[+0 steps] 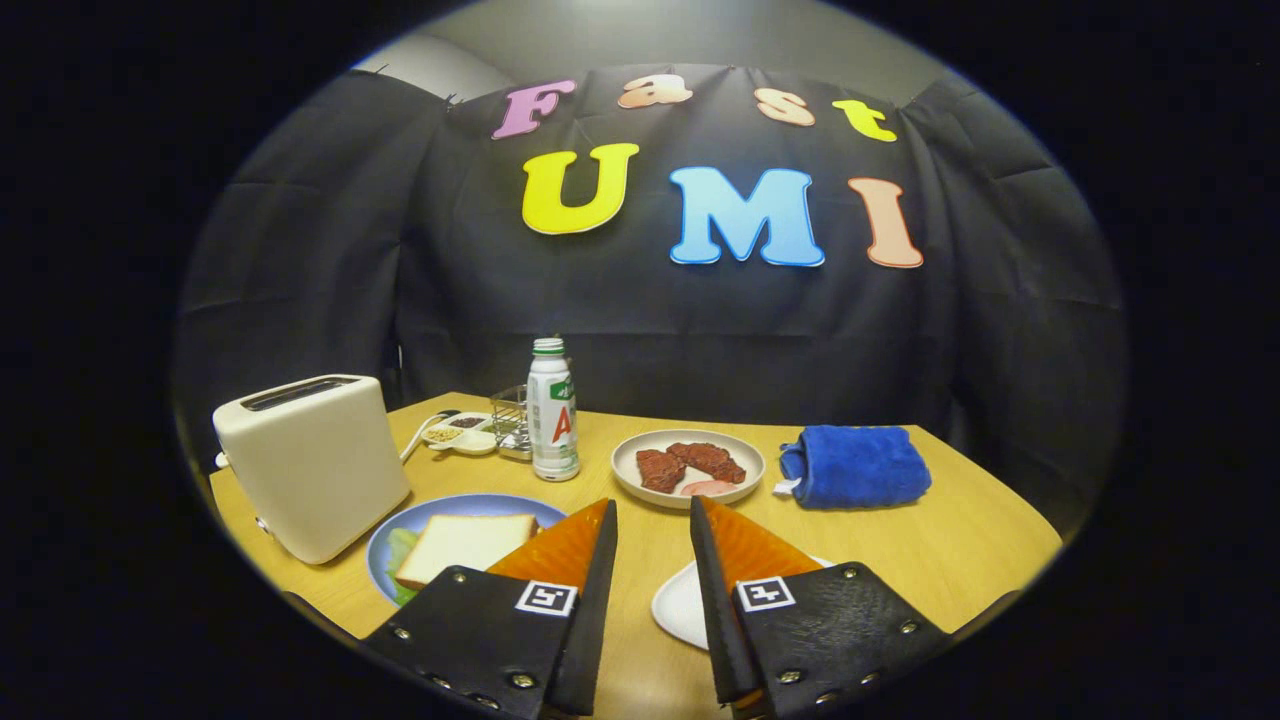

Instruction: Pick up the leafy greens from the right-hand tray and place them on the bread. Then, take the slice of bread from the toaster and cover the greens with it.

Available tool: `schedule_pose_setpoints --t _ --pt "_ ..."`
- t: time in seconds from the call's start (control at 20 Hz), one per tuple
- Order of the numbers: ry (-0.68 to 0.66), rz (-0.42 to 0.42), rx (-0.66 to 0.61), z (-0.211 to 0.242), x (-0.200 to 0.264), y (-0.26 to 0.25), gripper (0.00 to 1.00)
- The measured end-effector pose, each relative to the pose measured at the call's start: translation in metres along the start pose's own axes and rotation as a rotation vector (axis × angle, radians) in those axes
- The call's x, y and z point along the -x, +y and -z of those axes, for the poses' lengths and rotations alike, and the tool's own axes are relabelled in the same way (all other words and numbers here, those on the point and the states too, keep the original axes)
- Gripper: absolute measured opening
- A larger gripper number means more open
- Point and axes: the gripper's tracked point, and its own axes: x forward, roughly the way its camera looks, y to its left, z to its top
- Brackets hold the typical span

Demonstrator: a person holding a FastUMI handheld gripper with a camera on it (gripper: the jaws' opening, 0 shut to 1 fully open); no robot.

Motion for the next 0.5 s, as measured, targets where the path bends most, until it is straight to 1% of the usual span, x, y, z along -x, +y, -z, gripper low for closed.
schedule_pose_setpoints --t 0.2,0.4,0.5 --pt "-0.033 0.032 0.014 -0.001 0.008 -0.045 0.44" --pt "-0.046 0.097 0.028 -0.001 0.012 -0.104 0.44" --pt "-0.049 0.1 0.02 -0.002 0.015 -0.128 0.44"
